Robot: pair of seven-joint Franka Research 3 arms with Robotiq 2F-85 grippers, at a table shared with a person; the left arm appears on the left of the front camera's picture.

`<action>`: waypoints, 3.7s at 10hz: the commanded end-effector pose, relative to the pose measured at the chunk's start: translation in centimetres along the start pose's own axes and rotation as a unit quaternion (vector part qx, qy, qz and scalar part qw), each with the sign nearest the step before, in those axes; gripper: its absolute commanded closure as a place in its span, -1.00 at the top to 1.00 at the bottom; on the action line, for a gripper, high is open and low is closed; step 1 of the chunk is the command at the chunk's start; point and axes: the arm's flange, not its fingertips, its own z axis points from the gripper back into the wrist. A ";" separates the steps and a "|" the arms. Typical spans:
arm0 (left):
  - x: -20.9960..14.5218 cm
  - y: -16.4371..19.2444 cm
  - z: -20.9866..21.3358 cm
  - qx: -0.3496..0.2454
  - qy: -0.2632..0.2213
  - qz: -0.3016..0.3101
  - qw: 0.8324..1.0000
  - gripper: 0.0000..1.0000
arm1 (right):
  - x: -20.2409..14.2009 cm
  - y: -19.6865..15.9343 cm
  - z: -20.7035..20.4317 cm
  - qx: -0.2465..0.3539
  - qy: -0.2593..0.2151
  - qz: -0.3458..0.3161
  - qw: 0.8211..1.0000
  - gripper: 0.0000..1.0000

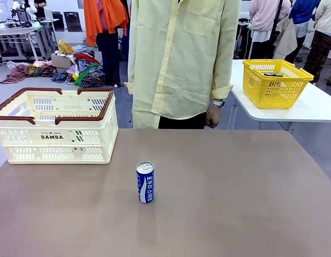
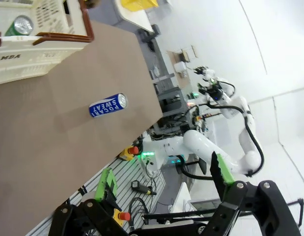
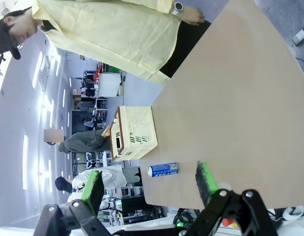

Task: Place the drinks into the Shopping basket.
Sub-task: Pick up one drink and place it into the Shopping basket.

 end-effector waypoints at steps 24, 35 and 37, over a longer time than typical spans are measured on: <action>-2.4 -5.9 -48.6 0.456 0.192 0.009 0.869 1.00 | 0.1 0.2 0.1 0.010 -0.001 0.008 1.000 1.00; -1.4 -13.1 -16.1 0.171 0.123 0.077 0.975 1.00 | 0.1 0.2 0.1 0.010 -0.001 0.008 1.000 1.00; -2.4 -9.8 -6.3 0.099 0.044 0.101 0.989 1.00 | 0.1 0.2 0.1 0.010 -0.001 0.008 1.000 1.00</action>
